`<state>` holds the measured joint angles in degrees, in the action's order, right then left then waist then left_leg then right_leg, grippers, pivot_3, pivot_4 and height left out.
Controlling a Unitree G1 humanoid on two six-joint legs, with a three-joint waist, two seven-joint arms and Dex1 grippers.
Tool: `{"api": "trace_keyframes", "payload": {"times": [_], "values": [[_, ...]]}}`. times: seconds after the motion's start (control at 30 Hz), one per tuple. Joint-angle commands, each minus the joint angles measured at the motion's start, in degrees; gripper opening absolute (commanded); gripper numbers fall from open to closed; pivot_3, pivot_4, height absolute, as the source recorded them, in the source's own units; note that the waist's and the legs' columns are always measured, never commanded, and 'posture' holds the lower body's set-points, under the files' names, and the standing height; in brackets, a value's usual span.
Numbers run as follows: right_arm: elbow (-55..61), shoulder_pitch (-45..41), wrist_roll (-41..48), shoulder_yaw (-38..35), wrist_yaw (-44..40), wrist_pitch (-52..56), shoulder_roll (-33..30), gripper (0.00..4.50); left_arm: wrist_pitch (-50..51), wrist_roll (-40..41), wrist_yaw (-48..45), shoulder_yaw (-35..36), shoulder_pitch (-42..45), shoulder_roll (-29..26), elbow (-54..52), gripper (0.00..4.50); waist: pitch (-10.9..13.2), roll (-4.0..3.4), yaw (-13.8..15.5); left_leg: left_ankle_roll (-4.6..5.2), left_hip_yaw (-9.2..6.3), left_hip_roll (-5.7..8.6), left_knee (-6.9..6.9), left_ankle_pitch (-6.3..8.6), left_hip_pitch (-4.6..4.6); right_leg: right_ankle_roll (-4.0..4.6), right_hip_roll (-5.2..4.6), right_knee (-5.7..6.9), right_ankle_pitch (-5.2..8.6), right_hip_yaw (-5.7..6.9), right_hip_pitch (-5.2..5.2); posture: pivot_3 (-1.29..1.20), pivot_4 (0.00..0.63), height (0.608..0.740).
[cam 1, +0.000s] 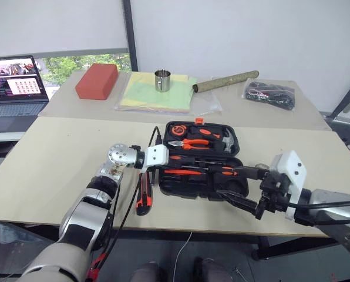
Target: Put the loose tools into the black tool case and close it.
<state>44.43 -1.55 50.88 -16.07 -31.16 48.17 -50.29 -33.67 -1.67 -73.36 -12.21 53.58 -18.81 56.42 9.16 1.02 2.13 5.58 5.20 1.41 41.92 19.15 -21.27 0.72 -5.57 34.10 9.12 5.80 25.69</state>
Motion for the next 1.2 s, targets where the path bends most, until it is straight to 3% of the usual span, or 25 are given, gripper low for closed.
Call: {"api": "trace_keyframes", "payload": {"times": [0.03, 0.23, 0.63, 1.0, 1.2], "values": [[1.5, -0.7, 1.1, -1.6, 0.1, 0.0, -0.7, 4.5, 1.8, 3.5, -1.7, 1.3, -0.3, 0.4, -5.5, 0.07, 0.0, 0.0, 0.0, 0.0, 0.0, 0.0, 0.0, 0.0, 0.0, 0.0, 0.0, 0.0, 0.0, 0.0, 0.0, 0.0, 0.15, 0.74], [1.5, -0.6, 1.0, -1.2, 0.4, -0.1, -0.3, 4.5, 0.9, 2.8, -3.3, -0.3, -2.7, -0.4, -8.0, 0.07, 0.0, 0.0, -0.1, 0.0, 0.01, 0.0, 0.0, 0.0, 0.01, 0.0, 0.02, 0.01, 0.0, -0.02, 0.0, 0.0, 0.15, 0.74], [1.6, -0.2, 1.8, -1.6, 1.5, 0.1, -0.1, 4.5, -1.5, -1.4, 1.2, -1.4, 0.4, 0.6, -0.2, 0.07, 0.0, 0.0, 0.0, 0.0, 0.01, 0.02, 0.01, 0.0, 0.02, -0.03, -0.01, -0.01, -0.02, -0.02, -0.03, 0.0, 0.15, 0.74], [1.2, -0.7, 2.8, -1.7, 2.1, 0.1, -0.5, 4.5, 0.8, -2.4, 1.4, -1.8, -0.3, 1.0, 3.2, 0.07, 0.0, 0.0, 0.1, 0.0, 0.02, 0.02, 0.02, 0.0, 0.09, -0.04, -0.02, 0.0, -0.04, -0.01, -0.12, 0.0, 0.15, 0.74], [0.3, -2.0, 3.1, -1.2, 1.7, 0.1, -0.8, 4.5, 8.3, 0.0, 1.1, 0.2, -0.1, 1.4, 2.6, 0.07, 0.0, 0.0, 0.1, 0.0, -0.01, 0.02, 0.02, 0.0, 0.17, -0.04, -0.05, -0.01, -0.03, -0.12, -0.24, 0.0, 0.15, 0.74]]}}
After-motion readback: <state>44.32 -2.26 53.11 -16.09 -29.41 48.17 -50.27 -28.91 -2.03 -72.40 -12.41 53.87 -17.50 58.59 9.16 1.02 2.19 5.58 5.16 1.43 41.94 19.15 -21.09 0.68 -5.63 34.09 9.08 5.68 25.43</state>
